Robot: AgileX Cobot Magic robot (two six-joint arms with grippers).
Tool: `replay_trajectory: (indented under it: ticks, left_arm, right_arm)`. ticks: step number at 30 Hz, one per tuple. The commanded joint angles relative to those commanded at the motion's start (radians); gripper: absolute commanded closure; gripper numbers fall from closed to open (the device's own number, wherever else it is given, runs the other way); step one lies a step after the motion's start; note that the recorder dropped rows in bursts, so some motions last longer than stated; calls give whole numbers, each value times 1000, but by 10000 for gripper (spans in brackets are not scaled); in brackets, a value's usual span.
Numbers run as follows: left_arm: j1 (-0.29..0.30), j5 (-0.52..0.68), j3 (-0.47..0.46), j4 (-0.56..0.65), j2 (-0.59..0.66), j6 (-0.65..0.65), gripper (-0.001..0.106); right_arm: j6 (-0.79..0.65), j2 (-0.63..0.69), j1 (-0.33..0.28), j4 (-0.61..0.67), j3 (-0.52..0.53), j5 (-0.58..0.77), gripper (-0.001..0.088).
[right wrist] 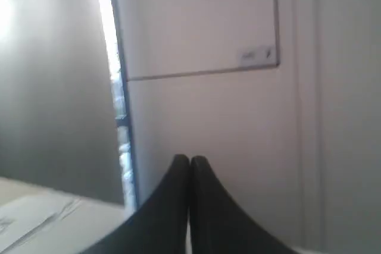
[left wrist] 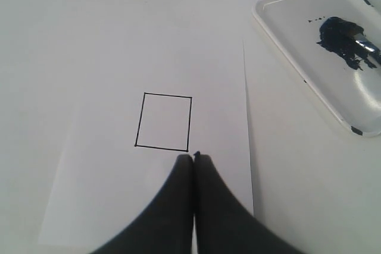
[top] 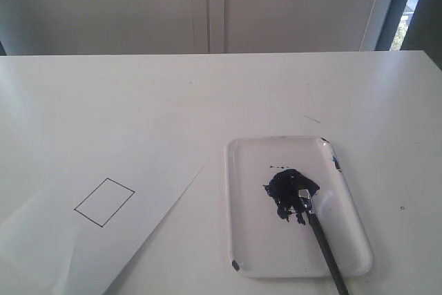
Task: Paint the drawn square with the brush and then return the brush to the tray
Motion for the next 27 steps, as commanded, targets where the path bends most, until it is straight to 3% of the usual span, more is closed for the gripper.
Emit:
replay_trajectory:
  ticks: [1,4,8,11,14,20,27]
  left_arm:
    - [0,0,0,0,0,0,1053]
    - [0,-3,0,0,0,0,1053]
    - [0,-1,0,0,0,0,1053]
    - [0,-1,0,0,0,0,1053]
    - [0,-1,0,0,0,0,1053]
    - [0,-1,0,0,0,0,1053]
    - [0,-1,0,0,0,0,1053]
  right_arm:
    - [-89,-10,0,45,0,73,868]
    - [-370,-78,0,315,0,505,868]
    - [-466,-166,2,424,0,955,868]
    - [-807,-185,2,783,0,1174,868]
    - [-960,-185,2,938,0,1262,868]
    - [-960,-183,2,943,0,1408,868]
    - [-961,-157,2,966,14,1438,868]
